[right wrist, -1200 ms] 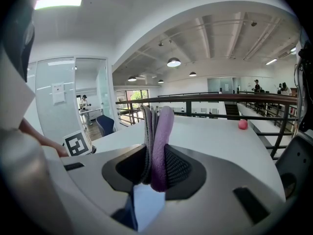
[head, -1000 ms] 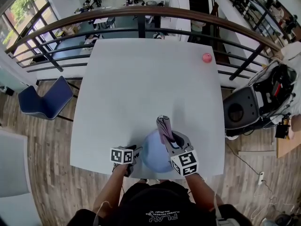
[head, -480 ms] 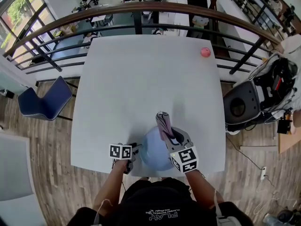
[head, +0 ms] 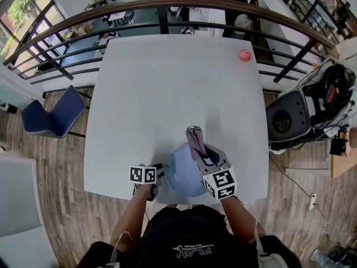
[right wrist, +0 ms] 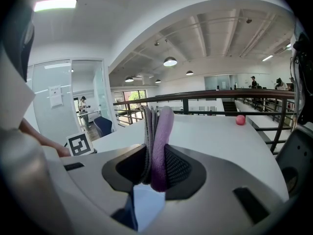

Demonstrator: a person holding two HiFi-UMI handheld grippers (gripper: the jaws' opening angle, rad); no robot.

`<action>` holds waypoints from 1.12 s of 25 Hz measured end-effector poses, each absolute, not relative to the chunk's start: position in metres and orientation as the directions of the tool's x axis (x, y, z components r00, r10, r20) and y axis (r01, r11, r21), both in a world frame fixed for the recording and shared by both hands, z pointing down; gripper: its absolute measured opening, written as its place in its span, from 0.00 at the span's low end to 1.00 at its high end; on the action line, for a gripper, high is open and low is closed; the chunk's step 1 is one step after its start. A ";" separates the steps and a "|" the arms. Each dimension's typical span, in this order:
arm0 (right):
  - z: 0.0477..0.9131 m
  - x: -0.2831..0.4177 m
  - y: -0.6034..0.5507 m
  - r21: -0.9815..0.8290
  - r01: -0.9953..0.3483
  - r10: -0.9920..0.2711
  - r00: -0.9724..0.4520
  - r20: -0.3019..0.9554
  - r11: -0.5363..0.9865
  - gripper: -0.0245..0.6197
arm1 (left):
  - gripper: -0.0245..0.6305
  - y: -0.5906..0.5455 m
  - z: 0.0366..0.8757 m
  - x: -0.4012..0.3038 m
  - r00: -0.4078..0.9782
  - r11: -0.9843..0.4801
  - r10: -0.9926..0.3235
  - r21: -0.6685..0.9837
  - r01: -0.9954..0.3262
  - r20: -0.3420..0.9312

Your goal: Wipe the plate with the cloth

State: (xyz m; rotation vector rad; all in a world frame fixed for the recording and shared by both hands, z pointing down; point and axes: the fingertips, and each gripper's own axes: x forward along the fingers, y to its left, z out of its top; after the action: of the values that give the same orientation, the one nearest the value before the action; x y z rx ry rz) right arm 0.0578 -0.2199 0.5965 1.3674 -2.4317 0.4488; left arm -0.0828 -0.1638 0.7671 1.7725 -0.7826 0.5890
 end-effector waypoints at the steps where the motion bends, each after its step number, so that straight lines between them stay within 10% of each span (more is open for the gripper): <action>1: 0.596 0.058 -0.221 -0.116 -0.862 -0.764 -0.494 0.416 0.494 0.21 | 0.31 -0.165 0.767 -0.081 0.665 -0.225 -0.225 0.626 -0.747 0.712; 28: 0.602 0.058 -0.215 -0.132 -0.862 -0.759 -0.496 0.421 0.490 0.21 | 0.08 -0.162 0.772 -0.062 0.682 -0.211 -0.203 0.648 -0.731 0.703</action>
State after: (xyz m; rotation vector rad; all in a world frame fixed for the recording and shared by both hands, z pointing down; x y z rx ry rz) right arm 0.0577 -0.2150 0.6017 1.3669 -2.4320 0.4723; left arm -0.0624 -0.1623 0.7722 1.7554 -0.7506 0.5779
